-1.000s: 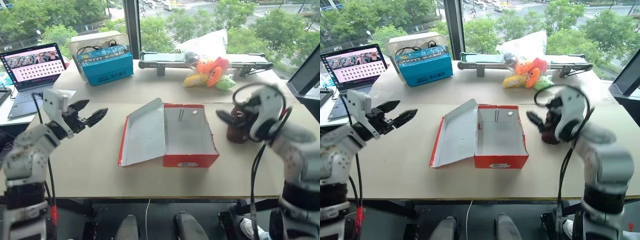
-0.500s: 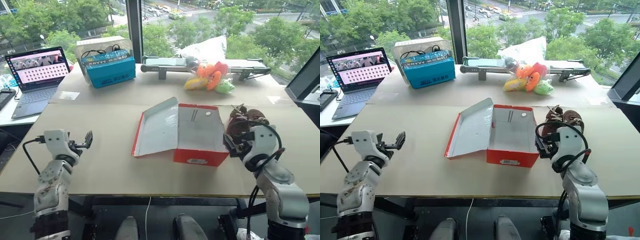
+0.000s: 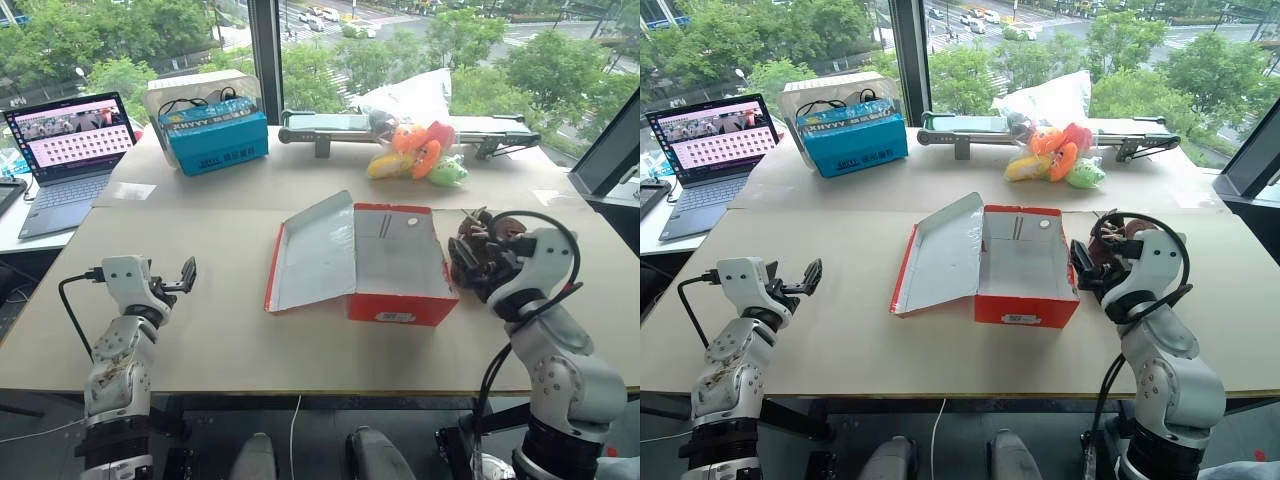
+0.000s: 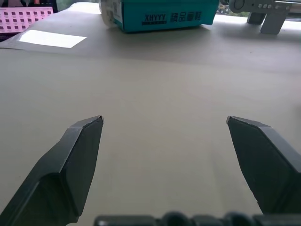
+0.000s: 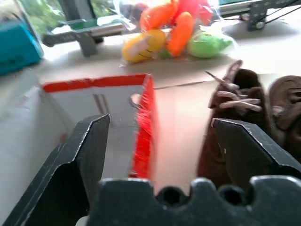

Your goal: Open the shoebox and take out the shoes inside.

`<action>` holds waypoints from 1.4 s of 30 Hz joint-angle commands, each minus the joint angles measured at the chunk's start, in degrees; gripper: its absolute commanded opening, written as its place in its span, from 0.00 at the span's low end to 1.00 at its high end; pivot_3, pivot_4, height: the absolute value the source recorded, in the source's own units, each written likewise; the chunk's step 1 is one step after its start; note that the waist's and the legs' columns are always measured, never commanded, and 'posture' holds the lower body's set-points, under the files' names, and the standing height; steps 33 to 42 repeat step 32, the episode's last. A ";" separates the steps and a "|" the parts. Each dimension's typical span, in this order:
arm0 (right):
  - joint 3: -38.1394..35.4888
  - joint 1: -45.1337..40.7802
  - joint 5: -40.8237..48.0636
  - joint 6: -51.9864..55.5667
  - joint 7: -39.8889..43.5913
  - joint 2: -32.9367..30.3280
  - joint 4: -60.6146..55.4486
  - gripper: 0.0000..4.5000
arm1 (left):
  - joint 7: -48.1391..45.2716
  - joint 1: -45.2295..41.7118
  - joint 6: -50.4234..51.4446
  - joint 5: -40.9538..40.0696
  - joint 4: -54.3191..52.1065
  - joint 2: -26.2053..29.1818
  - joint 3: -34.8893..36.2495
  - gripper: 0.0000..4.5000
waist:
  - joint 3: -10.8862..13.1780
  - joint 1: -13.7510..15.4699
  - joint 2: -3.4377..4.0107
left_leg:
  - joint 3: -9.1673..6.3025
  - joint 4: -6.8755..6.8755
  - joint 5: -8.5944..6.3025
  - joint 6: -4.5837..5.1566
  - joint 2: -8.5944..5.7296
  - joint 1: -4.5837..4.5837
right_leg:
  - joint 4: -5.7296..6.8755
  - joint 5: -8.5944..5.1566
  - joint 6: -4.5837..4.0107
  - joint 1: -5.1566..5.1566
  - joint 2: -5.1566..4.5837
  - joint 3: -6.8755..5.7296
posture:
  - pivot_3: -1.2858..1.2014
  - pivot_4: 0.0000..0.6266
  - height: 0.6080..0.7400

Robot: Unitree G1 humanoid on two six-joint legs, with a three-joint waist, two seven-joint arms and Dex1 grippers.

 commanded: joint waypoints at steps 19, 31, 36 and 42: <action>9.47 15.16 -14.86 -14.85 -1.03 -9.51 8.79 0.93 | -0.19 0.66 -3.09 -0.29 0.78 -0.87 0.67 1.00 | 0.00 0.02 0.01 | 0.01 -0.06 0.00 0.00 0.00 -0.21 | -0.30 0.00 0.01 -0.05 -0.02 -0.04 | 0.52 0.24 0.70; 10.25 15.82 -16.61 -17.28 -0.42 -8.29 10.87 0.93 | -2.05 0.06 -3.62 -1.09 2.19 -0.92 0.05 1.00 | 0.00 0.08 0.01 | 0.00 -0.06 -0.01 -0.01 0.00 -0.21 | -0.30 0.00 0.01 -0.06 -0.02 -0.05 | 0.52 0.24 0.70; 10.23 15.84 -16.71 -17.35 -0.37 -8.24 10.92 0.93 | -2.14 0.07 -3.62 -1.05 2.22 -0.98 -0.04 1.00 | 0.00 0.08 0.01 | 0.00 -0.06 -0.01 0.00 0.00 -0.21 | -0.30 0.00 0.01 -0.06 -0.02 -0.05 | 0.52 0.24 0.70; 10.23 15.84 -16.71 -17.35 -0.37 -8.24 10.92 0.93 | -2.14 0.07 -3.62 -1.05 2.22 -0.98 -0.04 1.00 | 0.00 0.08 0.01 | 0.00 -0.06 -0.01 0.00 0.00 -0.21 | -0.30 0.00 0.01 -0.06 -0.02 -0.05 | 0.52 0.24 0.70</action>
